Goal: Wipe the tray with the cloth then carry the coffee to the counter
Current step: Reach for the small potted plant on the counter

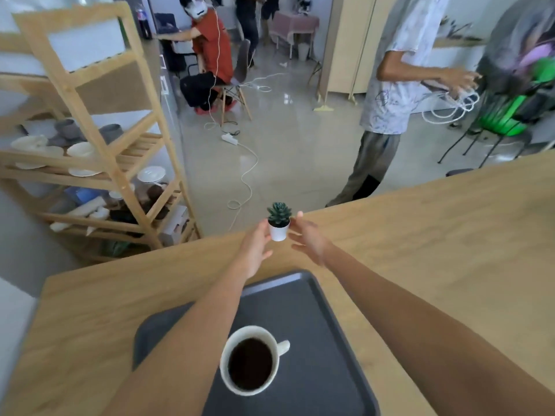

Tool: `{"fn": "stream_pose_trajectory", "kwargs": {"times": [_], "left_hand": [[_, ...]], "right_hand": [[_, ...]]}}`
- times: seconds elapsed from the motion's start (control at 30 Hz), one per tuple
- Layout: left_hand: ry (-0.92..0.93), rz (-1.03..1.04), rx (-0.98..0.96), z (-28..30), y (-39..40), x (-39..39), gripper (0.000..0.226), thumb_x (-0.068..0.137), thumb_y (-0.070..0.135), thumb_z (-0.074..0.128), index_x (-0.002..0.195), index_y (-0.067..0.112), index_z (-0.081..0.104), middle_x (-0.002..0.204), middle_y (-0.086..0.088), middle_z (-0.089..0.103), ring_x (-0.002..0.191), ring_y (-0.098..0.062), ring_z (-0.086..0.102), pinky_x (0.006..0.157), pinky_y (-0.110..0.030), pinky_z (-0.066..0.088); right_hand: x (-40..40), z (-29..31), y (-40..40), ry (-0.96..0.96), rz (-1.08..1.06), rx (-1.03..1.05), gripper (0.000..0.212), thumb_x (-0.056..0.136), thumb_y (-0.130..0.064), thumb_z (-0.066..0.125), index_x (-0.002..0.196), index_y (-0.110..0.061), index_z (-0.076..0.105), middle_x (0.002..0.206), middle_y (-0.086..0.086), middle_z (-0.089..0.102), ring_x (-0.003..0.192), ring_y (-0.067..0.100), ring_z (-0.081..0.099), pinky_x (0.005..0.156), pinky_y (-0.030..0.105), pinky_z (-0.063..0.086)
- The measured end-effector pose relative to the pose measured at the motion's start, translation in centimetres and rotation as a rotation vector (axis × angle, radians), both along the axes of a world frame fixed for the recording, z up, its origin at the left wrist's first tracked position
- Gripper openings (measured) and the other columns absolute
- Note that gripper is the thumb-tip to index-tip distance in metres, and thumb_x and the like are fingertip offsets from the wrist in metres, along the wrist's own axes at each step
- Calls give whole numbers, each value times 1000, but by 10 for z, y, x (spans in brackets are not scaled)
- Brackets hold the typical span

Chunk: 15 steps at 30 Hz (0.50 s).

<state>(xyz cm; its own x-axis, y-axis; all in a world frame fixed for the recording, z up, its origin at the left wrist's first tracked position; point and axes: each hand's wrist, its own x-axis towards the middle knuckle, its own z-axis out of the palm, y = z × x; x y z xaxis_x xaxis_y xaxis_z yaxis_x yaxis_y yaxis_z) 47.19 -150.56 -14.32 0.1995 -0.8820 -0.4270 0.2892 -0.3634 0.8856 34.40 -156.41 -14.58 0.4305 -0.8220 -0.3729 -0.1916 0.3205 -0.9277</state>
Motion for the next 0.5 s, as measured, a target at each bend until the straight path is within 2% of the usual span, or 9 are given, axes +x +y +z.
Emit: {"fn": "stream_pose_trajectory", "kwargs": {"times": [0.07, 0.27, 0.37, 0.5], "left_hand": [[22, -43, 28, -1, -22, -34, 32, 99, 38, 33, 126, 29, 49, 138, 1, 49, 124, -16, 49, 101, -43, 37], [99, -118, 71, -8, -71, -96, 39, 99, 37, 35, 131, 21, 52, 129, -3, 54, 111, -15, 53, 99, -43, 37], [164, -116, 53, -15, -82, -112, 34, 98, 36, 37, 123, 23, 57, 125, -1, 59, 107, -13, 56, 101, -46, 35], [234, -85, 21, -21, -91, -122, 29, 99, 31, 36, 111, 24, 61, 127, 1, 59, 113, -14, 55, 101, -44, 36]], "right_hand": [[-35, -7, -14, 1, -76, 11, 58, 101, -49, 19, 142, -15, 41, 150, 6, 41, 133, 27, 44, 104, 41, 37], [-97, -25, -48, -33, -201, 14, 56, 100, -51, 20, 140, -20, 44, 145, 2, 46, 117, 24, 51, 94, 39, 42], [-107, -34, -59, -99, -225, 35, 55, 99, -53, 21, 136, -21, 48, 134, -1, 53, 115, 24, 53, 99, 42, 42], [-109, -39, -71, -207, -273, 74, 55, 99, -54, 24, 137, -20, 45, 134, 0, 52, 117, 26, 54, 97, 43, 44]]}}
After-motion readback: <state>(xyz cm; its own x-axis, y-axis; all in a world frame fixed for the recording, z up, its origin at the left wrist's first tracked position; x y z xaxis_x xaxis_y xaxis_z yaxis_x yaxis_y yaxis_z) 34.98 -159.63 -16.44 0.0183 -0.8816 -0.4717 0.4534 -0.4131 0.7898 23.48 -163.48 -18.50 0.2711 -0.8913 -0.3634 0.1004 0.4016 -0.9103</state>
